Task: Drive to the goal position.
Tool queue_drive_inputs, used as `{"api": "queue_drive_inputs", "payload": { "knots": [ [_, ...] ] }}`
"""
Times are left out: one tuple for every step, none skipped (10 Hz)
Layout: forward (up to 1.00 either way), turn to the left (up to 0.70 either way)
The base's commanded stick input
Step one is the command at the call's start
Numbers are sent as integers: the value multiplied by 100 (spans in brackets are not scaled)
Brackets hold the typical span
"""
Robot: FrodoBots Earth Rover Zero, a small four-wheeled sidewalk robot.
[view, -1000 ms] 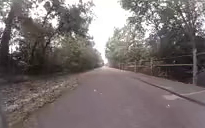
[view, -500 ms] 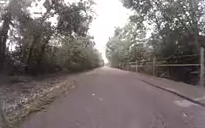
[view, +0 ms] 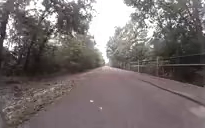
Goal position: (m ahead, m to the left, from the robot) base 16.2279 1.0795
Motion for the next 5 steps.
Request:
{"api": "queue_drive_inputs", "payload": {
  "knots": [
    [70,0],
    [70,0],
    [70,0],
    [70,0],
    [70,0]
  ]
}}
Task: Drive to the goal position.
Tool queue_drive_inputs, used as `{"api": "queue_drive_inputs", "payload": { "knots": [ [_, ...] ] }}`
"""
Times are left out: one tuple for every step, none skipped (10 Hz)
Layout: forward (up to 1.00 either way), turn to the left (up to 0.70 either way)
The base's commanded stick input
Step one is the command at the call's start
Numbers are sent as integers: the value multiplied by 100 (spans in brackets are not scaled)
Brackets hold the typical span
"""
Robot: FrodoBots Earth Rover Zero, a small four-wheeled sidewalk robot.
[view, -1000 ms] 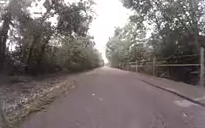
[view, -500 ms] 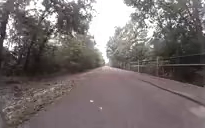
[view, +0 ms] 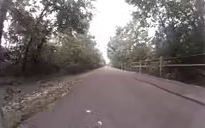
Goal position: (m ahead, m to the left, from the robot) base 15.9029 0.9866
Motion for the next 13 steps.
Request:
{"api": "queue_drive_inputs", "payload": {
  "knots": [
    [70,0],
    [70,0],
    [70,0],
    [70,0],
    [70,0],
    [70,0],
    [70,0],
    [70,0],
    [70,0],
    [70,0],
    [70,0],
    [70,0],
    [70,0]
  ]
}}
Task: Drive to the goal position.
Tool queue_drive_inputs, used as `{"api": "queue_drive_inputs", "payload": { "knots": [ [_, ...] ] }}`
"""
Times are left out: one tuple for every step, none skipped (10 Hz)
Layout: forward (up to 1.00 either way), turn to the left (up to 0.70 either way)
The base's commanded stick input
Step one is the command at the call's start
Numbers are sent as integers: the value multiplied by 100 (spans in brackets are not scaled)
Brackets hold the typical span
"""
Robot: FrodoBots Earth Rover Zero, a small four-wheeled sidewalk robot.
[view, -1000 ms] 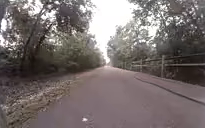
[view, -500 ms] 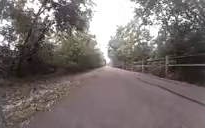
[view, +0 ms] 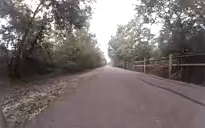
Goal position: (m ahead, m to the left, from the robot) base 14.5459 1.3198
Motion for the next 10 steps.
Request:
{"api": "queue_drive_inputs", "payload": {
  "knots": [
    [70,0],
    [70,0],
    [70,0],
    [70,0],
    [70,0],
    [70,0],
    [70,0],
    [70,0],
    [70,0],
    [70,0]
  ]
}}
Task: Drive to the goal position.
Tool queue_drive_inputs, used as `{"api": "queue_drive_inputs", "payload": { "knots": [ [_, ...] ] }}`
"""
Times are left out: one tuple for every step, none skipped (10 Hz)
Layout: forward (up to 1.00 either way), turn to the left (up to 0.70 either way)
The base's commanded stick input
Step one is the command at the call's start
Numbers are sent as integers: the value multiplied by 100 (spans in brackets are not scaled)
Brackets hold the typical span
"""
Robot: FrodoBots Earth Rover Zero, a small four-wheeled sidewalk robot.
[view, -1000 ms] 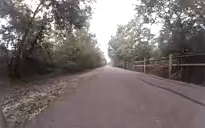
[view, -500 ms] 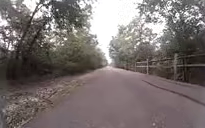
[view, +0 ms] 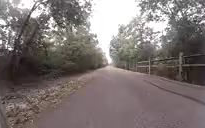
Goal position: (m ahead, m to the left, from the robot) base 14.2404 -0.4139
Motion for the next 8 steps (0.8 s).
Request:
{"api": "queue_drive_inputs", "payload": {
  "knots": [
    [70,0],
    [70,0],
    [70,0],
    [70,0],
    [70,0],
    [70,0],
    [70,0],
    [70,0]
  ]
}}
